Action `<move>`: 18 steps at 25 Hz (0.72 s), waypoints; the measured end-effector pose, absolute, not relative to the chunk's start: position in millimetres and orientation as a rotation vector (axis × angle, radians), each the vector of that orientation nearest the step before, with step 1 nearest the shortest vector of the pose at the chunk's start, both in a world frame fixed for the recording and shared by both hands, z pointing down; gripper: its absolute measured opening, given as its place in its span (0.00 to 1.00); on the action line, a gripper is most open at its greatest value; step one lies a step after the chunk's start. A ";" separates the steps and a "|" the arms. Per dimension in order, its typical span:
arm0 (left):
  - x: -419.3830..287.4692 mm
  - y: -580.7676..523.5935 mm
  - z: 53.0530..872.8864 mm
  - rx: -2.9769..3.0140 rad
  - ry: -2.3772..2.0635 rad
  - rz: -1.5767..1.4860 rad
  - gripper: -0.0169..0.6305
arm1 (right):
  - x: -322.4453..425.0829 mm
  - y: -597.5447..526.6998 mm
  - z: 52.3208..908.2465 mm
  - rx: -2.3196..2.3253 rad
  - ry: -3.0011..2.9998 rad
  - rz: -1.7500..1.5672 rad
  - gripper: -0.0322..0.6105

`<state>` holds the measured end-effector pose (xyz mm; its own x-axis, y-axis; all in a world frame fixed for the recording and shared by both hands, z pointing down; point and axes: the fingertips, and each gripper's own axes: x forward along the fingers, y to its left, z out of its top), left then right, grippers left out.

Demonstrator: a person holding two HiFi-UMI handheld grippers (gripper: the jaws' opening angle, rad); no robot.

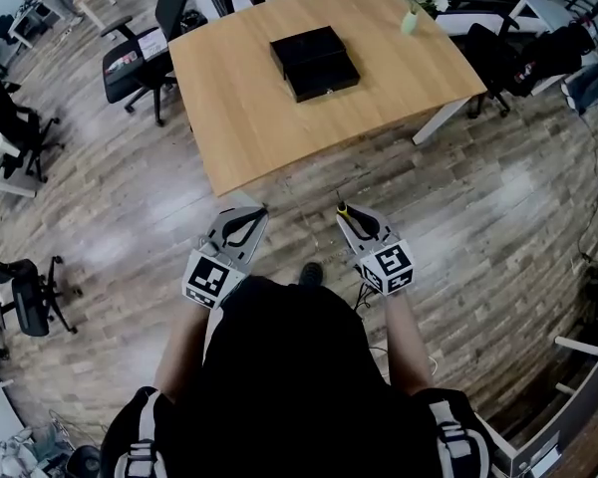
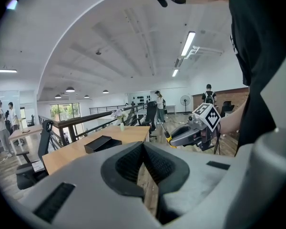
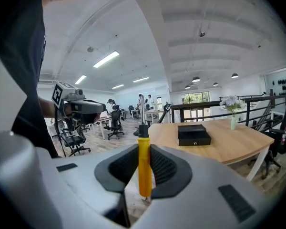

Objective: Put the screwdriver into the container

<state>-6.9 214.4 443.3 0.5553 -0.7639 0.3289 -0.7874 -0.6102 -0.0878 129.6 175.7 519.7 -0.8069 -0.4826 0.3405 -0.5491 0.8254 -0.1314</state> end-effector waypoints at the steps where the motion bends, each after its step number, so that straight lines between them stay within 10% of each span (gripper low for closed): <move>1: -3.9 213.5 442.9 2.709 -1.356 0.522 0.06 | 131.2 174.7 520.3 0.781 -2.718 0.325 0.18; 18: 26.4 200.0 447.8 2.725 -1.339 0.529 0.06 | 158.7 160.1 530.0 0.800 -2.690 0.331 0.18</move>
